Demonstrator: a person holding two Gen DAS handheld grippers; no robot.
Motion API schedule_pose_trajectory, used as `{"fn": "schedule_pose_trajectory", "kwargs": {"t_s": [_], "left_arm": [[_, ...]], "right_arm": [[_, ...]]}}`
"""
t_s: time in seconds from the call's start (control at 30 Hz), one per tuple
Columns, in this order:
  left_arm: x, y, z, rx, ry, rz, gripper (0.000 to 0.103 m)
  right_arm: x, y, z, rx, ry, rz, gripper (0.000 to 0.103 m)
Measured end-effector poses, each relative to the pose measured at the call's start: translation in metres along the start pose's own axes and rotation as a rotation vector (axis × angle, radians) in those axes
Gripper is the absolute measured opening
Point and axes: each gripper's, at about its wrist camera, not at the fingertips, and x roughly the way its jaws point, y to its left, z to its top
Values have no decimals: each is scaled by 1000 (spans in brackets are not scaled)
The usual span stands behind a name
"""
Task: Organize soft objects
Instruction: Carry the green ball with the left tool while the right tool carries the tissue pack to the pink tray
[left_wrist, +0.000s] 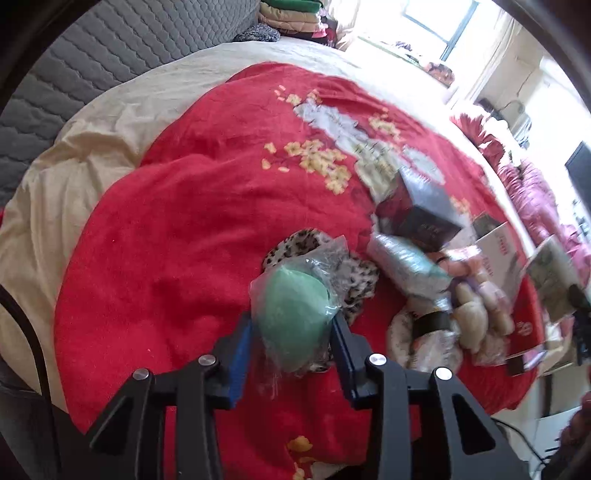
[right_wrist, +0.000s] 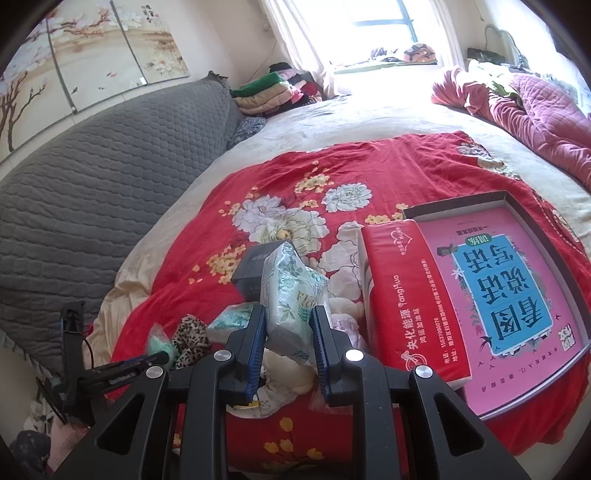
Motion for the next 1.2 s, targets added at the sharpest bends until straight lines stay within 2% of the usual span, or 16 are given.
{"fn": "schedule_pose_trajectory", "kwargs": {"t_s": [0.13, 0.27, 0.57, 0.8, 1.2], "left_arm": [[-16, -10, 6, 20, -22, -20, 40], [-35, -36, 12, 76, -47, -52, 40], [-59, -126, 23, 224, -72, -111, 40], [-56, -207, 19, 333, -56, -158, 40], [-24, -341, -7, 564, 16, -200, 40]], "right_arm": [[-4, 0, 1, 0, -10, -3, 25], [-12, -3, 5, 4, -28, -5, 25], [-42, -22, 10, 54, -73, -11, 25], [-70, -62, 11, 151, -130, -58, 25], [-108, -142, 6, 266, -200, -238, 25]]}}
